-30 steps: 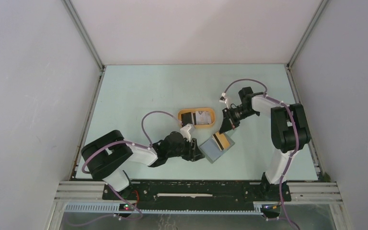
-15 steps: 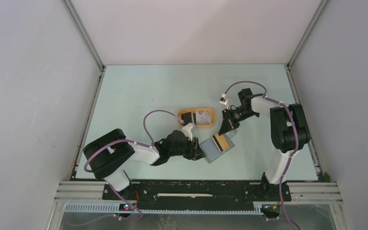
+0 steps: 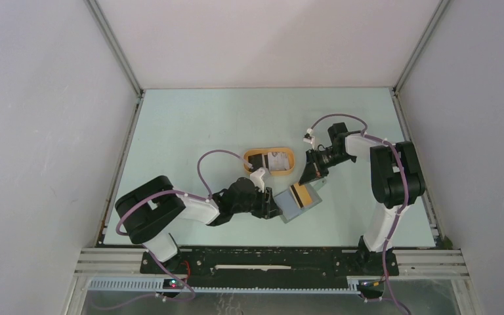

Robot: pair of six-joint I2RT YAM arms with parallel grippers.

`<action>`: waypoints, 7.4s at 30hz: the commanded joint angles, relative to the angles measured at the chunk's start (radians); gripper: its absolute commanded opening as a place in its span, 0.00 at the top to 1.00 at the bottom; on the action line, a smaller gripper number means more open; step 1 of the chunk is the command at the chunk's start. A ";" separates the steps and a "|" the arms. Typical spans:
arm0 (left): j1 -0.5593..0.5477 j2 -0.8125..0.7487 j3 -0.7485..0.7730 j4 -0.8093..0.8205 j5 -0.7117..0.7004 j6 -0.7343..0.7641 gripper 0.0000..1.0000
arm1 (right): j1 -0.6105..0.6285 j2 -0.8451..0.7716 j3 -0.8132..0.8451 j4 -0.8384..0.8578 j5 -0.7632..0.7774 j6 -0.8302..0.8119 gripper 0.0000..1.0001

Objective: Put the credit cards into the card holder
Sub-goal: Insert the credit card into the card holder.

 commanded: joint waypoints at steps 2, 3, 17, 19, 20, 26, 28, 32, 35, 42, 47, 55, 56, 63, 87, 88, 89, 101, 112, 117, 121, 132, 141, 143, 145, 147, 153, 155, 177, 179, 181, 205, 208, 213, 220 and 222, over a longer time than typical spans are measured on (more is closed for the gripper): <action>-0.005 0.020 0.036 -0.034 0.007 0.009 0.55 | -0.011 0.008 -0.016 0.044 -0.016 0.055 1.00; -0.005 0.019 0.036 -0.035 0.006 0.009 0.55 | -0.011 0.011 -0.016 0.048 -0.013 0.061 1.00; 0.000 0.022 0.040 -0.046 0.008 0.006 0.57 | -0.020 -0.003 -0.066 0.065 0.023 0.073 1.00; 0.002 0.024 0.040 -0.045 0.011 0.006 0.56 | -0.020 -0.004 -0.069 0.065 0.022 0.072 1.00; 0.001 0.025 0.040 -0.045 0.012 0.006 0.57 | -0.019 -0.002 -0.070 0.064 0.022 0.073 1.00; 0.004 0.027 0.040 -0.045 0.014 0.003 0.57 | -0.002 0.002 -0.070 0.067 0.022 0.080 1.00; 0.004 0.029 0.040 -0.045 0.014 0.003 0.57 | 0.005 0.004 -0.069 0.071 0.020 0.082 1.00; 0.005 0.027 0.038 -0.045 0.014 0.001 0.57 | 0.016 0.005 -0.068 0.071 0.022 0.084 1.00; 0.007 0.028 0.038 -0.045 0.014 0.001 0.57 | 0.021 0.010 -0.062 0.067 0.020 0.081 1.00; 0.008 0.028 0.037 -0.045 0.016 -0.002 0.57 | 0.040 0.023 -0.045 0.042 0.027 0.072 1.00; 0.007 0.028 0.037 -0.045 0.016 -0.003 0.58 | 0.055 0.029 -0.036 0.028 0.029 0.065 1.00; 0.008 0.034 0.043 -0.045 0.022 0.000 0.58 | 0.086 0.035 -0.025 0.024 0.036 0.069 1.00; 0.008 0.037 0.043 -0.045 0.023 0.000 0.58 | 0.093 0.036 -0.022 0.024 0.040 0.070 1.00; 0.011 0.031 0.038 -0.045 0.020 -0.001 0.58 | 0.121 0.030 -0.004 0.000 0.074 0.052 0.91; 0.016 0.035 0.038 -0.041 0.033 -0.003 0.58 | 0.139 -0.093 0.008 -0.072 0.226 -0.056 0.63; 0.016 0.034 0.038 -0.042 0.032 -0.003 0.58 | 0.138 -0.092 0.008 -0.072 0.228 -0.058 0.62; 0.016 0.035 0.038 -0.042 0.031 -0.003 0.58 | 0.138 -0.091 0.008 -0.072 0.229 -0.059 0.62; 0.016 0.028 0.027 -0.032 0.030 -0.008 0.58 | 0.108 -0.114 0.007 -0.077 0.214 -0.084 0.60; 0.016 0.029 0.022 -0.029 0.032 -0.011 0.58 | 0.083 -0.129 0.007 -0.109 0.257 -0.137 0.79; 0.016 0.034 0.024 -0.029 0.037 -0.011 0.57 | 0.109 -0.113 -0.008 -0.123 0.323 -0.157 0.92; 0.016 0.044 0.029 -0.025 0.044 -0.012 0.58 | 0.149 -0.089 -0.009 -0.126 0.359 -0.152 0.94; 0.017 0.062 0.029 -0.008 0.060 -0.022 0.57 | 0.246 -0.041 0.003 -0.151 0.336 -0.152 0.95; 0.017 0.070 0.037 -0.009 0.071 -0.022 0.57 | 0.247 -0.047 0.012 -0.161 0.308 -0.152 0.94; 0.017 0.068 0.038 -0.008 0.073 -0.021 0.57 | 0.245 -0.050 0.012 -0.157 0.316 -0.151 0.94; 0.017 0.069 0.037 -0.011 0.071 -0.022 0.57 | 0.236 -0.063 0.012 -0.155 0.316 -0.150 0.94; 0.018 0.067 0.038 -0.012 0.070 -0.022 0.57 | 0.213 -0.079 0.011 -0.154 0.313 -0.154 0.94; 0.020 0.064 0.038 -0.016 0.069 -0.022 0.57 | 0.177 -0.099 -0.001 -0.147 0.328 -0.160 0.94; 0.022 0.067 0.040 -0.018 0.071 -0.020 0.57 | 0.186 -0.087 0.000 -0.144 0.342 -0.158 0.94; 0.022 0.074 0.035 -0.001 0.078 -0.025 0.57 | 0.298 -0.003 0.019 -0.148 0.327 -0.138 0.94; 0.022 0.073 0.034 0.000 0.076 -0.026 0.56 | 0.299 0.000 0.022 -0.154 0.313 -0.138 0.94; 0.022 0.071 0.032 -0.001 0.075 -0.026 0.57 | 0.299 0.003 0.023 -0.157 0.299 -0.138 0.94; 0.025 0.024 0.018 -0.031 0.035 -0.022 0.54 | 0.266 -0.093 0.007 -0.120 0.380 -0.134 0.94; 0.025 0.028 0.020 -0.032 0.038 -0.023 0.54 | 0.271 -0.074 0.004 -0.115 0.418 -0.129 0.94; 0.026 0.033 0.024 -0.034 0.044 -0.025 0.54 | 0.291 -0.046 0.005 -0.114 0.443 -0.126 0.94; 0.026 0.040 0.030 -0.035 0.051 -0.026 0.54 | 0.323 -0.027 0.007 -0.120 0.406 -0.127 0.94; 0.027 0.035 0.030 -0.042 0.045 -0.026 0.54 | 0.322 -0.034 0.011 -0.124 0.395 -0.129 0.94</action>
